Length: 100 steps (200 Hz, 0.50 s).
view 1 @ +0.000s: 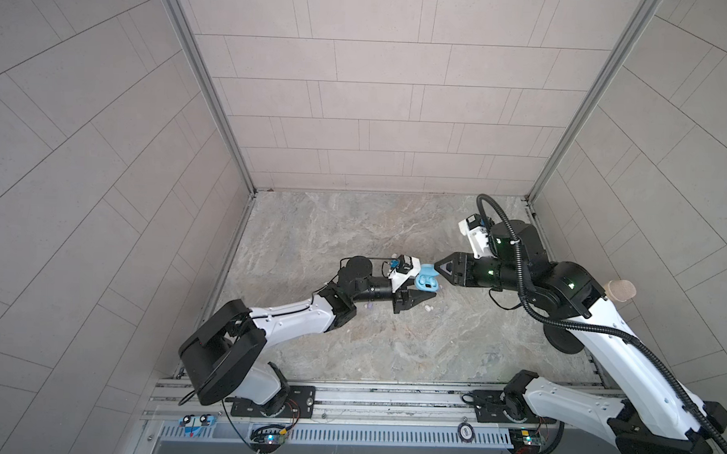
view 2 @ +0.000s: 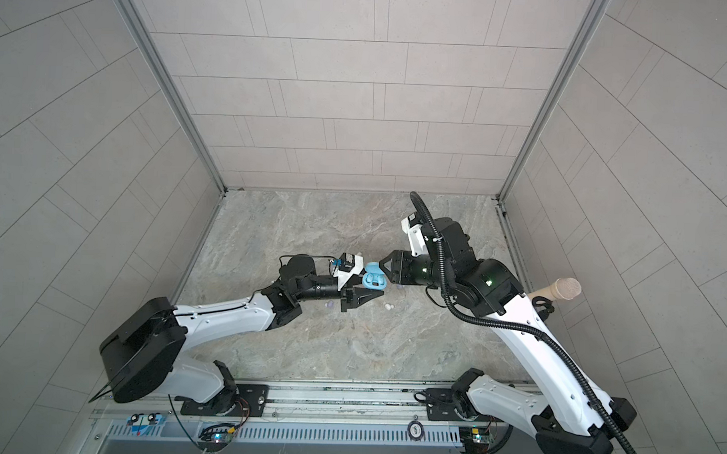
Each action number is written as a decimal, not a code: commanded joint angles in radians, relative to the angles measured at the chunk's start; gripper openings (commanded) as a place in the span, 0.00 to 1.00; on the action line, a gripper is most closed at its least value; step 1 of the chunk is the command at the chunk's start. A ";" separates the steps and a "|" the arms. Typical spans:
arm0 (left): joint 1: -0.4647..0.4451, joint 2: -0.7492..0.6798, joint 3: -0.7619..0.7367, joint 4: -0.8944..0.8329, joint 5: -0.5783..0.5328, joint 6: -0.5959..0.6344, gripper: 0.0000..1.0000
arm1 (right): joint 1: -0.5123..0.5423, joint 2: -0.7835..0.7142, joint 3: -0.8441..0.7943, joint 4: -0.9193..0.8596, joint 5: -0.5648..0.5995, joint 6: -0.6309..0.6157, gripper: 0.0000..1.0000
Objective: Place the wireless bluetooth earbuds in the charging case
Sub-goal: 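Grasp the open lid with the right gripper and press it shut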
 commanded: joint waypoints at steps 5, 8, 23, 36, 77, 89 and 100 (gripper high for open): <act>-0.007 -0.042 -0.007 0.010 0.027 0.015 0.00 | -0.012 0.035 0.025 -0.013 0.019 -0.037 0.45; -0.007 -0.043 -0.008 0.010 0.028 0.015 0.00 | -0.012 0.041 0.025 -0.012 0.020 -0.039 0.45; -0.008 -0.048 -0.012 0.009 0.028 0.016 0.00 | -0.012 0.069 0.022 0.000 0.006 -0.046 0.45; -0.009 -0.052 -0.014 0.009 0.028 0.017 0.00 | -0.012 0.085 0.018 0.007 -0.001 -0.050 0.45; -0.009 -0.057 -0.015 0.005 0.023 0.024 0.00 | 0.003 0.085 -0.001 0.003 -0.020 -0.027 0.43; -0.009 -0.057 -0.013 0.005 0.020 0.026 0.00 | 0.013 0.070 -0.008 -0.003 -0.015 -0.013 0.42; -0.010 -0.057 -0.013 0.005 0.017 0.027 0.00 | 0.025 0.052 -0.024 -0.001 -0.013 0.002 0.42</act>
